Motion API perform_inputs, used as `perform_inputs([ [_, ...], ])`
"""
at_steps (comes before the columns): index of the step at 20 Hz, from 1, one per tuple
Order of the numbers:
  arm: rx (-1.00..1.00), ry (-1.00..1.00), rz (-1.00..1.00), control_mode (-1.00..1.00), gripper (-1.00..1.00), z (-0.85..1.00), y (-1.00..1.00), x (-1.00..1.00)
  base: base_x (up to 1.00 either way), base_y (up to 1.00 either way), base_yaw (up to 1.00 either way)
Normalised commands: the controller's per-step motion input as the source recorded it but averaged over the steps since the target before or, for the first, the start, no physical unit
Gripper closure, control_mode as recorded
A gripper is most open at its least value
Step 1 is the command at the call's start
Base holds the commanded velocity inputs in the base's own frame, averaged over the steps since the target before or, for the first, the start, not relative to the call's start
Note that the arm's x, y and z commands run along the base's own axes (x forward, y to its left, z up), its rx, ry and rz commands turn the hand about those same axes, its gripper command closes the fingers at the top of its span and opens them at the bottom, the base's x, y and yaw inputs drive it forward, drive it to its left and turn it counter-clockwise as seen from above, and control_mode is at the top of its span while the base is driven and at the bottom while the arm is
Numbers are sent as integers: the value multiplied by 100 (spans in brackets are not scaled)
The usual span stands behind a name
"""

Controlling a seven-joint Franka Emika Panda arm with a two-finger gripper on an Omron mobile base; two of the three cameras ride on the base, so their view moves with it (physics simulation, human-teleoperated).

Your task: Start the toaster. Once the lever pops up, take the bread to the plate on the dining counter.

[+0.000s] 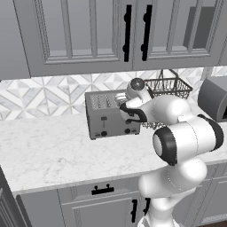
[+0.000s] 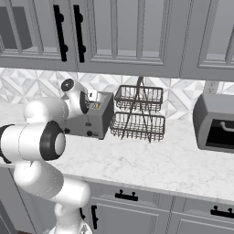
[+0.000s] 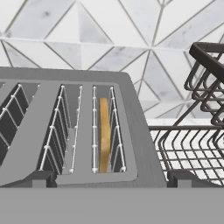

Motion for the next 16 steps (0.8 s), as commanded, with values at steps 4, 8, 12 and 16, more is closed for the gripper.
perform_inputs([
  [4, 0, 0, 0, -100, -100, 0, 0, 0, 0, 0, 0],
  [8, 0, 0, 0, -100, -100, 0, 0, 0, 0, 0, 0],
  [12, 0, 0, 0, -100, -100, 0, 0, 0, 0, 0, 0],
  [16, 0, 0, 0, -100, -100, 0, 0, 0, 0, 0, 0],
])
